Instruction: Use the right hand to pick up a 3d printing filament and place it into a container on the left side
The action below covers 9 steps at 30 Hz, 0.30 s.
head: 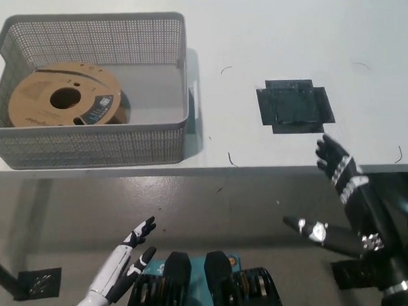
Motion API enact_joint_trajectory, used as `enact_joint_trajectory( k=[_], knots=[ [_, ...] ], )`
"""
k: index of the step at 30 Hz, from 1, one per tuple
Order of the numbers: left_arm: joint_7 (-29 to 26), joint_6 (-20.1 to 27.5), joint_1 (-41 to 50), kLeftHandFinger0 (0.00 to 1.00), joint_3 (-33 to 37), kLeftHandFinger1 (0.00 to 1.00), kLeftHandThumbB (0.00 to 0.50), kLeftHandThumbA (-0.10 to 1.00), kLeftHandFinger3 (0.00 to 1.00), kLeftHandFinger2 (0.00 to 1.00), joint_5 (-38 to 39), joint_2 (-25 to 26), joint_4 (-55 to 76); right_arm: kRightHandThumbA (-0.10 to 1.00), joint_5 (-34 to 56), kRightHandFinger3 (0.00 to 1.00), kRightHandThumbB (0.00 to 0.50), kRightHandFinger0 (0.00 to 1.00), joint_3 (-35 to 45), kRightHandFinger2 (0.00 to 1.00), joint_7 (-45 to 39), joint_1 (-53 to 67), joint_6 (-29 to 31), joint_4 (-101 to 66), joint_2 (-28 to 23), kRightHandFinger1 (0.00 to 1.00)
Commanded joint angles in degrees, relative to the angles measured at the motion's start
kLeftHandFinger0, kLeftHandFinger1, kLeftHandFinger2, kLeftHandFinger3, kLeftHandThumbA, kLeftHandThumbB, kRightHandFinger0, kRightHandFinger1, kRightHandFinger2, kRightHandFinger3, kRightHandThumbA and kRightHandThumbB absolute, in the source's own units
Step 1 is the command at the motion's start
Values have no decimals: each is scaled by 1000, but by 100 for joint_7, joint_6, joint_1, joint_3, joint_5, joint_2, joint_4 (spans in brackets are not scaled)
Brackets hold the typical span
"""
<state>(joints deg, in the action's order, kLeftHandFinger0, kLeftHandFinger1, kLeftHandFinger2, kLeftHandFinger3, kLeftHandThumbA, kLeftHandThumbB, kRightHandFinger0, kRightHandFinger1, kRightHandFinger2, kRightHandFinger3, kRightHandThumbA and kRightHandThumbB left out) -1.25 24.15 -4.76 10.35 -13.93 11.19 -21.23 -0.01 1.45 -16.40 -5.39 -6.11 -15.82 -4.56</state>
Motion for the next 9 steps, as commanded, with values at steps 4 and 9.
enact_joint_trajectory(
  k=[4,9],
  knots=[
    [-285,277,-170,1000,-28,1000,228,1000,1000,1000,-8,-102,157,957,-1052,1000,115,1000,-375,1000,820,22,1820,1664,77,1000],
    [-337,277,-96,1000,-17,1000,213,1000,1000,1000,-8,-105,182,892,-953,1000,39,1000,-451,1000,888,-18,1950,2109,171,1000]
  ],
)
